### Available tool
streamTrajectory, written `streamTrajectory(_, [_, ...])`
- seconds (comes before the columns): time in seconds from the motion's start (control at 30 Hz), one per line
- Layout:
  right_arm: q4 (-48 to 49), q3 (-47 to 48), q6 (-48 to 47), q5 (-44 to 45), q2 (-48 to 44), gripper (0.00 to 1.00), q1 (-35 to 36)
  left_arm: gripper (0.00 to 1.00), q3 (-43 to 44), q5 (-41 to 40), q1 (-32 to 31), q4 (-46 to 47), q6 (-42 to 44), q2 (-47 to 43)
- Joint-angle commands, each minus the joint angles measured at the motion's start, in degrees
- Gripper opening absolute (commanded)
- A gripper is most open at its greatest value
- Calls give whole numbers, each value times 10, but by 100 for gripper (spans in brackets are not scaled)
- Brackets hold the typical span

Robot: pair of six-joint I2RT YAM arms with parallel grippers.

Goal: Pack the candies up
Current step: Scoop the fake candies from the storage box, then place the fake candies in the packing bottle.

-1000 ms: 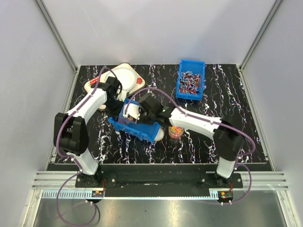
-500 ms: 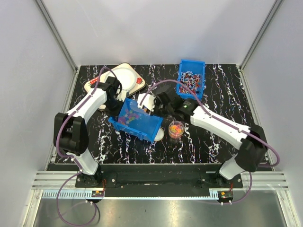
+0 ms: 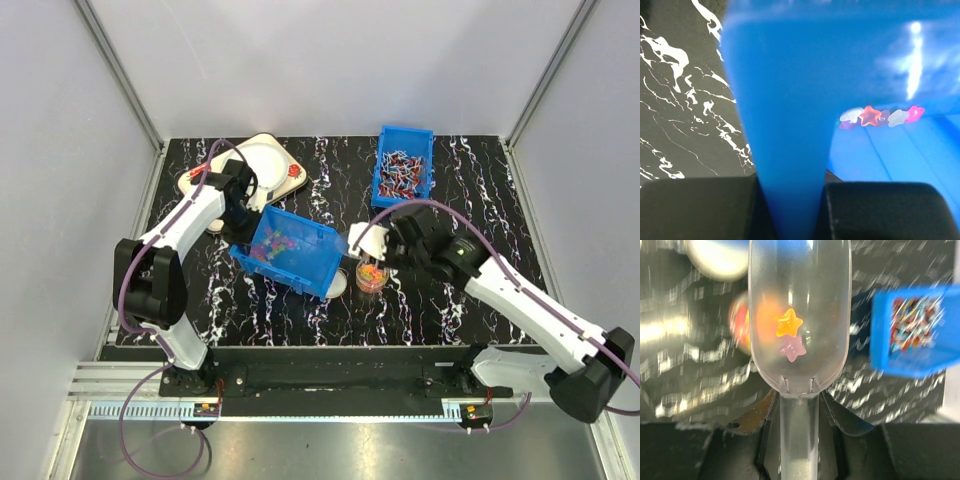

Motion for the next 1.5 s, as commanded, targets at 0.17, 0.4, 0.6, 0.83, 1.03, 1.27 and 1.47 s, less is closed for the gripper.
streamTrajectory(0.17, [-130, -66, -54, 100, -68, 0, -6, 0, 30, 30, 4, 8, -9, -29])
streamTrajectory(0.4, [-149, -69, -76, 153, -36, 0, -6, 0, 24, 30, 20, 13, -11, -40])
streamTrajectory(0.6, [-134, -62, -101, 216, 1, 0, -5, 0, 21, 31, 29, 14, -11, -44])
streamTrajectory(0.83, [-129, -48, -122, 266, 29, 0, 2, 0, 19, 31, 36, 16, -11, -46])
streamTrajectory(1.03, [-127, -34, -122, 300, 49, 0, 32, 0, 21, 30, 41, 16, -12, -48])
streamTrajectory(1.27, [-119, -19, -123, 322, 78, 0, 57, 0, 20, 30, 50, 17, -13, -55])
streamTrajectory(1.47, [-110, -19, -132, 352, 93, 0, 67, 0, 21, 28, 54, 17, -14, -55])
